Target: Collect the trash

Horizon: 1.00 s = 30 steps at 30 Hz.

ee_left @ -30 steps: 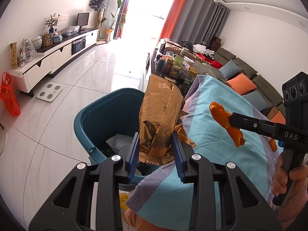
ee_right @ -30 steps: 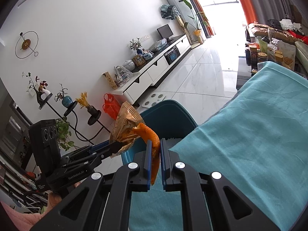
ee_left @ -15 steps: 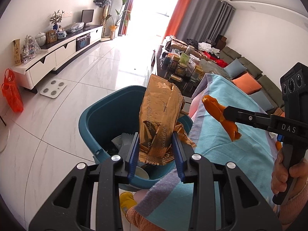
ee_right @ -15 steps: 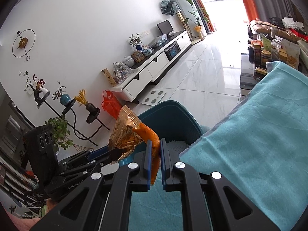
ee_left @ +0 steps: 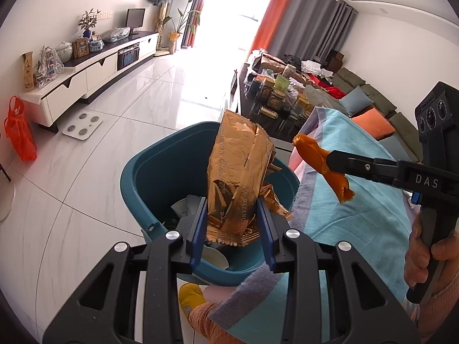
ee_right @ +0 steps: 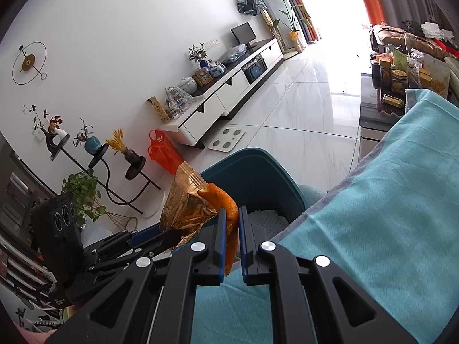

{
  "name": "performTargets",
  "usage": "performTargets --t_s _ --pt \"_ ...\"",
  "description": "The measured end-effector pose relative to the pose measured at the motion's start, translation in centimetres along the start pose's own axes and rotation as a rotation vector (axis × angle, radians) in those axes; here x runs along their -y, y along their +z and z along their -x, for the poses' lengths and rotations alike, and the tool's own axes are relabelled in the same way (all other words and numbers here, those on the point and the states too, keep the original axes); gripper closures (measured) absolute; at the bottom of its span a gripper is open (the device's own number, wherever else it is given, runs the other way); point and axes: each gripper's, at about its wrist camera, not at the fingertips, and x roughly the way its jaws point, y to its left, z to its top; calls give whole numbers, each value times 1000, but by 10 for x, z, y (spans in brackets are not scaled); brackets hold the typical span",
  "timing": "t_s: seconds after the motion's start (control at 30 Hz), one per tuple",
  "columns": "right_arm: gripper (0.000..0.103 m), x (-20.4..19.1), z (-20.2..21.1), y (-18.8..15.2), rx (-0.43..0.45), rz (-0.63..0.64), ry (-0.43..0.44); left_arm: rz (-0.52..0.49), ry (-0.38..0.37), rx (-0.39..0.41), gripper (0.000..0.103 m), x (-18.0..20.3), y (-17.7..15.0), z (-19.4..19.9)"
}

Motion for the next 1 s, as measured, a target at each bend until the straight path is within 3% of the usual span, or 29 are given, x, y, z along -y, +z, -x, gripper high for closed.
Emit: performTargets --t_s 1.0 --pt "94 1 -43 14 -62 -31 -53 37 40 -64 68 -2 5 -40"
